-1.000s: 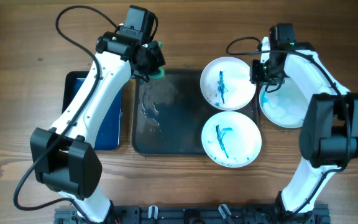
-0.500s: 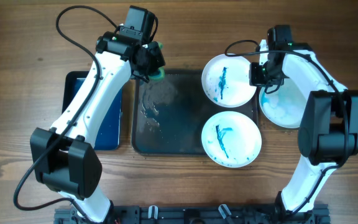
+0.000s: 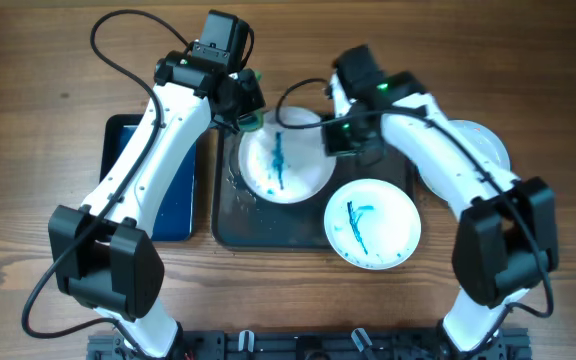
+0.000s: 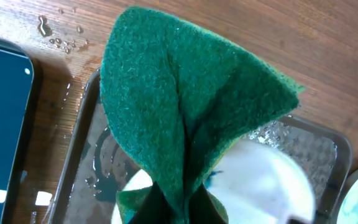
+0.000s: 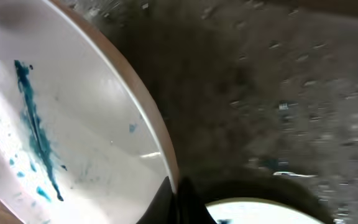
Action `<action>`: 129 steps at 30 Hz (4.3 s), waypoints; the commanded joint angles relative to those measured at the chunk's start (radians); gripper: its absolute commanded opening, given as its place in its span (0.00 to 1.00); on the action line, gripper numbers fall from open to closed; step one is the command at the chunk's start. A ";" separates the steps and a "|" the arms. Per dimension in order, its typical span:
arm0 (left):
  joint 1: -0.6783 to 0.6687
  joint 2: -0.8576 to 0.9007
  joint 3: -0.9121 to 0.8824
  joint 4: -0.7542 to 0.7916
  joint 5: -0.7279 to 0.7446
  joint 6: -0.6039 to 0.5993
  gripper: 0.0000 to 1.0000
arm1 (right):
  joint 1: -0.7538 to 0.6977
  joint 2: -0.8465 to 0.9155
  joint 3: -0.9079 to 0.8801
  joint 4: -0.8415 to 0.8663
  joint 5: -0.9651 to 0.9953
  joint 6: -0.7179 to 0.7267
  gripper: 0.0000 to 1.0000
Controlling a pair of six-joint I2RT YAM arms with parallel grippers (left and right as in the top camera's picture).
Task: Clean dirty plates on tray and stack at the side
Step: 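Grip the top-right plate rim with the right gripper, then scrub the held plate with the sponge in the left gripper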
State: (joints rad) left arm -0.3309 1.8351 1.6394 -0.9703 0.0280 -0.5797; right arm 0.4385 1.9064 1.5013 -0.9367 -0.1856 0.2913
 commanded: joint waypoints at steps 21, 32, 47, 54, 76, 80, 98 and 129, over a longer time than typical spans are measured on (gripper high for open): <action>0.002 0.005 -0.036 -0.071 -0.044 0.026 0.04 | 0.021 0.215 -0.060 0.167 -0.183 0.297 0.22; 0.001 0.006 -0.167 -0.053 -0.044 0.026 0.04 | 0.021 0.215 -0.089 0.273 -0.195 0.302 0.04; -0.002 0.196 -0.386 0.219 0.013 0.162 0.04 | 0.021 0.214 -0.089 0.267 -0.228 0.257 0.04; -0.034 0.202 -0.386 0.357 0.530 0.418 0.04 | -0.032 0.214 -0.089 0.244 -0.296 0.201 0.04; -0.053 0.201 -0.386 0.207 0.299 0.194 0.04 | -0.010 0.214 -0.089 0.236 -0.400 0.024 0.04; -0.052 0.201 -0.354 0.226 0.562 0.393 0.04 | -0.018 0.214 -0.089 0.234 -0.492 -0.017 0.04; -0.050 0.201 -0.261 0.044 -0.167 -0.001 0.04 | -0.041 0.218 -0.090 0.233 -0.503 -0.045 0.04; -0.277 0.206 -0.263 0.009 0.256 0.389 0.04 | -0.041 0.218 -0.090 0.241 -0.500 -0.037 0.04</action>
State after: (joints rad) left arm -0.5640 2.0239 1.3849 -0.9646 0.2077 -0.3328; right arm 0.3862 2.1223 1.4101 -0.7029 -0.6476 0.2619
